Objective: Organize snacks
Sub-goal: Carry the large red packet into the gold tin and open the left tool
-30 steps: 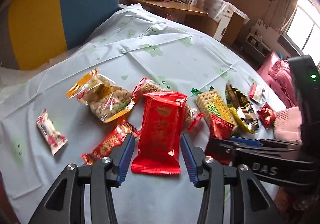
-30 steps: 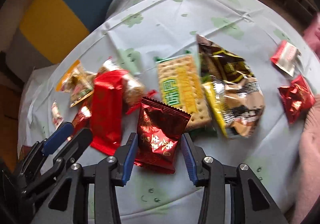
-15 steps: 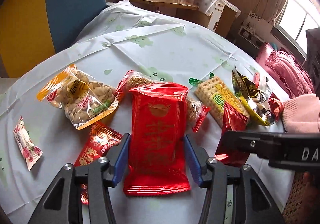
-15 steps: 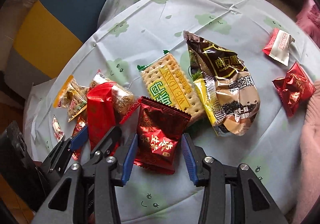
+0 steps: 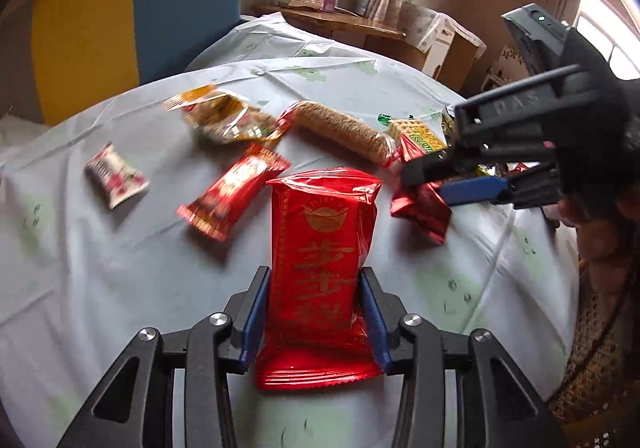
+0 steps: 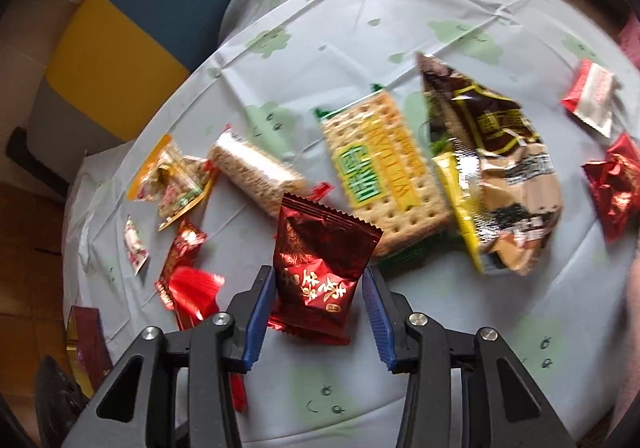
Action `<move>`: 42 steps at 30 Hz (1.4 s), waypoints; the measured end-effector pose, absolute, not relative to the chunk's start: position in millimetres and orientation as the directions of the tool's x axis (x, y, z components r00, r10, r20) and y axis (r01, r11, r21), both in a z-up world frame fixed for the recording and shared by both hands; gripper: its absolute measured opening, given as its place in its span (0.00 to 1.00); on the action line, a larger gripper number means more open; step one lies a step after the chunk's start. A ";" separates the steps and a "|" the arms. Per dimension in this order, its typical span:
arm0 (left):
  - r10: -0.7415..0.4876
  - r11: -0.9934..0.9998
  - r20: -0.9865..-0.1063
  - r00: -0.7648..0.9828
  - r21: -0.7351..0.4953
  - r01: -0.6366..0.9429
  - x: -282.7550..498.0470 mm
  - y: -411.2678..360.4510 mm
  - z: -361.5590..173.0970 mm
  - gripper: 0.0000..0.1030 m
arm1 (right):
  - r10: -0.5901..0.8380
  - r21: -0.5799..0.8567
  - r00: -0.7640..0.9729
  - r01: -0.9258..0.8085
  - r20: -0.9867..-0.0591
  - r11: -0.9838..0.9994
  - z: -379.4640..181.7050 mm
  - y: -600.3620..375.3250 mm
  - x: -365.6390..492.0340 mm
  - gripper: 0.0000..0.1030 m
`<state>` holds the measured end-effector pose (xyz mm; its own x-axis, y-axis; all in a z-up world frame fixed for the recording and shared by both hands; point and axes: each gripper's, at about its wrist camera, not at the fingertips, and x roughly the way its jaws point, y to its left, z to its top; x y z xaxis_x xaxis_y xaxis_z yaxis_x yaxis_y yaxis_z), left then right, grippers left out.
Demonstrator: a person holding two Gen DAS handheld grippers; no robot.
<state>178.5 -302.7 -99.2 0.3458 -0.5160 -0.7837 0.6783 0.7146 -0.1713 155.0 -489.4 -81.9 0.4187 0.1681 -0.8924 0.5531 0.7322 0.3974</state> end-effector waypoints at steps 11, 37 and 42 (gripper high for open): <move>-0.501 0.766 -0.771 0.394 -0.183 0.616 131.6 -220.4 -93.1 0.41 | 0.228 0.372 0.383 0.362 -0.895 0.855 -79.8 -448.8 180.5 0.44; -0.528 0.849 -0.633 0.567 -0.373 0.374 101.2 -41.9 -32.6 0.40 | 0.222 0.355 0.398 0.301 -0.890 0.885 -76.3 -438.2 176.0 0.43; -0.554 0.831 -0.594 0.584 -0.438 0.343 106.1 -8.5 -20.4 0.40 | 0.224 0.363 0.415 0.293 -0.882 0.885 -71.0 -439.3 174.7 0.43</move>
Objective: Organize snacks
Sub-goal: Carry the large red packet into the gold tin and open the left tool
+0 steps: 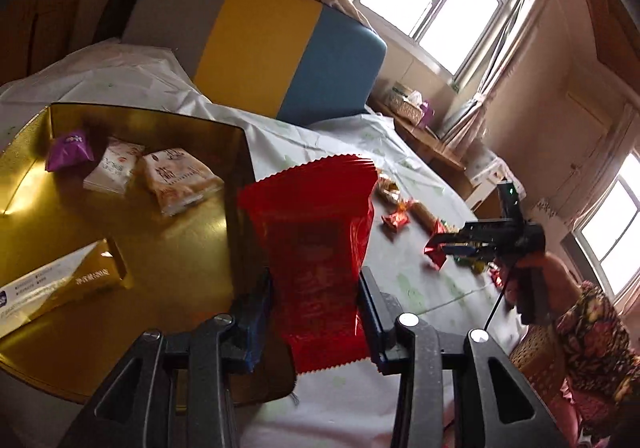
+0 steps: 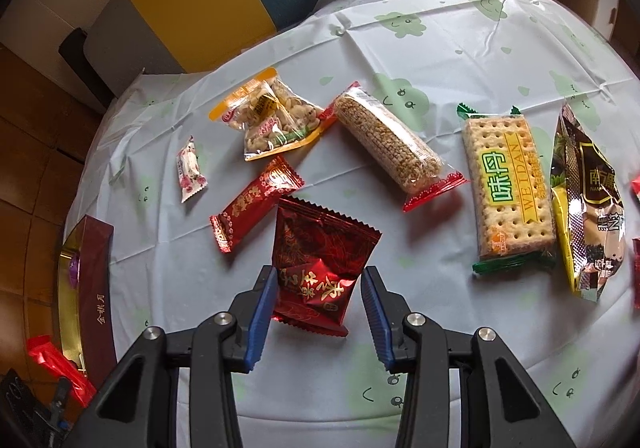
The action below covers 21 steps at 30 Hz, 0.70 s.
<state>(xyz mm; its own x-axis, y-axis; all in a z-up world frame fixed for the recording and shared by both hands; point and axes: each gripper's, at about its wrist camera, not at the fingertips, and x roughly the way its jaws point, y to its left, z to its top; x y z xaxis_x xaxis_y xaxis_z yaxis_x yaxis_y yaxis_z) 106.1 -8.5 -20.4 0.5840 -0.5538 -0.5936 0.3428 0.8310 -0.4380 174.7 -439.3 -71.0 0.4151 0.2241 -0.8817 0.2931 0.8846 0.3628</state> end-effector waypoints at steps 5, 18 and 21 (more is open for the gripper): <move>-0.609 0.778 -0.535 0.585 -0.547 0.310 112.1 23.1 -11.1 0.39 | 0.216 0.354 0.405 0.305 -0.889 0.884 -73.1 -439.9 176.2 0.42; -0.349 0.897 -0.697 0.626 -0.442 0.008 176.8 110.5 -20.6 0.40 | 0.192 0.332 0.410 0.303 -0.892 0.893 -71.1 -438.6 177.8 0.42; -0.298 0.915 -0.731 0.614 -0.402 -0.034 195.3 121.4 -29.3 0.40 | 0.184 0.326 0.407 0.312 -0.895 0.892 -72.2 -439.5 178.0 0.42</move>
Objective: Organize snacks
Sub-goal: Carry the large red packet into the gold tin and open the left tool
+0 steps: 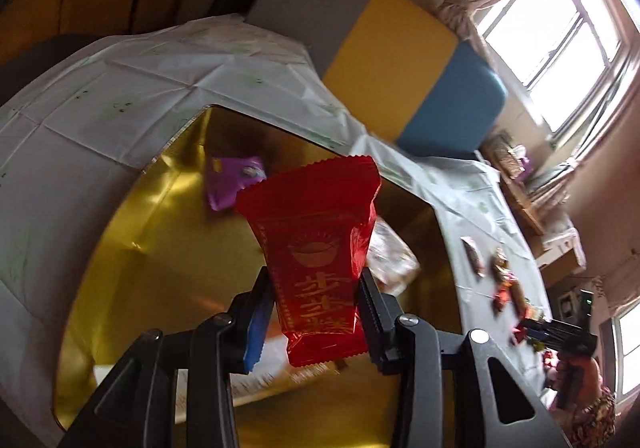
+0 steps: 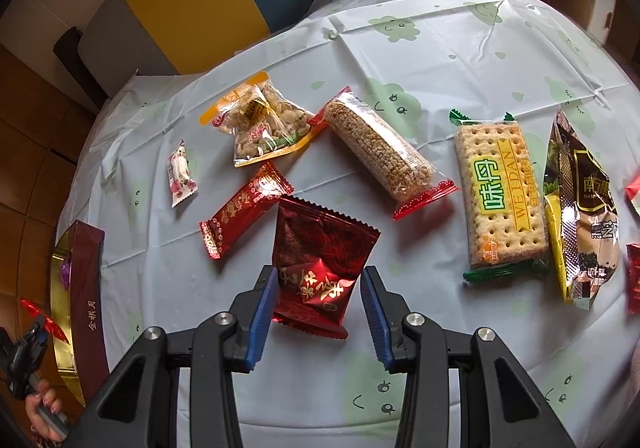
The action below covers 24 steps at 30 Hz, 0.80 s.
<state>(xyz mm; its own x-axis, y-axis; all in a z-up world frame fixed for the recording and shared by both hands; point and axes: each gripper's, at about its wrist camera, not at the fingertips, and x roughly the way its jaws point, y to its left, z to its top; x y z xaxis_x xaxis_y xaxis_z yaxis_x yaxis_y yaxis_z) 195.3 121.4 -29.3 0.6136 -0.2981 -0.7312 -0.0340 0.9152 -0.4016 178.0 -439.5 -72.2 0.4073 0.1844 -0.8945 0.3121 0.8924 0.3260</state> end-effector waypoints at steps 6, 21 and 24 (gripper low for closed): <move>-0.119 0.946 -0.818 0.563 -0.265 -0.186 224.7 142.7 -50.8 0.47 | 0.178 0.321 0.402 0.324 -0.898 0.890 -74.4 -441.6 178.0 0.42; -0.119 0.970 -0.781 0.614 -0.224 -0.097 157.4 96.3 -62.9 0.47 | 0.145 0.283 0.451 0.254 -0.881 0.925 -58.5 -426.5 177.2 0.41; -0.145 0.972 -0.793 0.591 -0.225 -0.064 153.0 85.4 -66.3 0.47 | 0.169 0.291 0.473 0.197 -0.865 0.936 -51.3 -413.8 176.2 0.30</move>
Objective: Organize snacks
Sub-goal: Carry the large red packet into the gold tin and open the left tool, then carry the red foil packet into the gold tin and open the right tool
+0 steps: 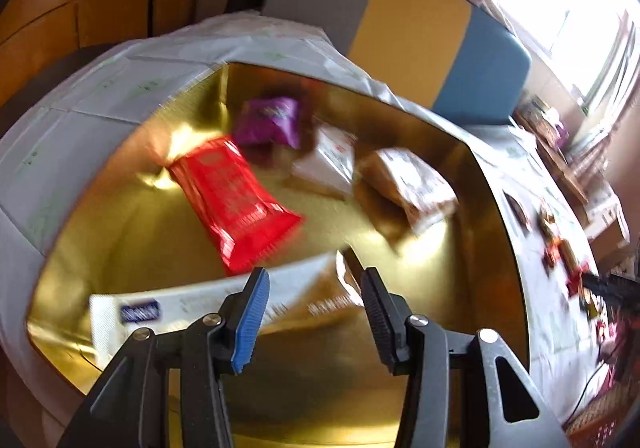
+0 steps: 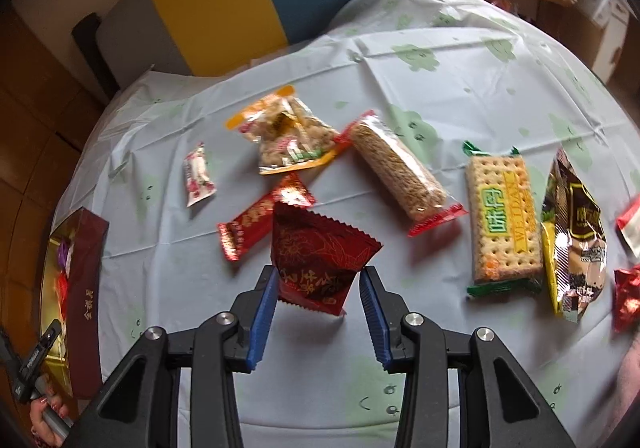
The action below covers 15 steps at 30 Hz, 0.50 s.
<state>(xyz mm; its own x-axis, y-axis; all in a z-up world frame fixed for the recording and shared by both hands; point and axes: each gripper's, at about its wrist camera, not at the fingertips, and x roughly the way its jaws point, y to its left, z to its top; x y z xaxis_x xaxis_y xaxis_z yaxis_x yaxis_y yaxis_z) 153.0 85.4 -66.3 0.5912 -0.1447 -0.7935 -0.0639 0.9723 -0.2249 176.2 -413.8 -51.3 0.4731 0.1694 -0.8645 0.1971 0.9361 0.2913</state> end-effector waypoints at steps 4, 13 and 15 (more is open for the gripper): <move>-0.133 0.982 -0.785 0.605 -0.188 -0.028 144.0 73.5 -64.2 0.47 | 0.182 0.283 0.487 0.143 -0.854 0.948 -46.1 -397.3 173.8 0.30; -0.157 0.982 -0.775 0.612 -0.190 0.011 131.9 55.9 -63.1 0.47 | 0.018 0.115 0.420 0.206 -0.907 0.972 -62.3 -399.3 189.7 0.74; -0.153 0.984 -0.773 0.616 -0.179 0.020 130.9 51.5 -62.5 0.47 | 0.007 0.114 0.426 0.226 -0.905 0.967 -62.9 -403.8 199.5 0.77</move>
<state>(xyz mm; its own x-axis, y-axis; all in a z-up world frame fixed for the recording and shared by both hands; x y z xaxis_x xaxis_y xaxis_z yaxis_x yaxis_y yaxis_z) 130.9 51.5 -62.5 0.6157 -0.1534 -0.7729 0.0201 0.9836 -0.1792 199.5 -403.8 -62.9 0.4264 0.0068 -0.9045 0.2263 0.9674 0.1139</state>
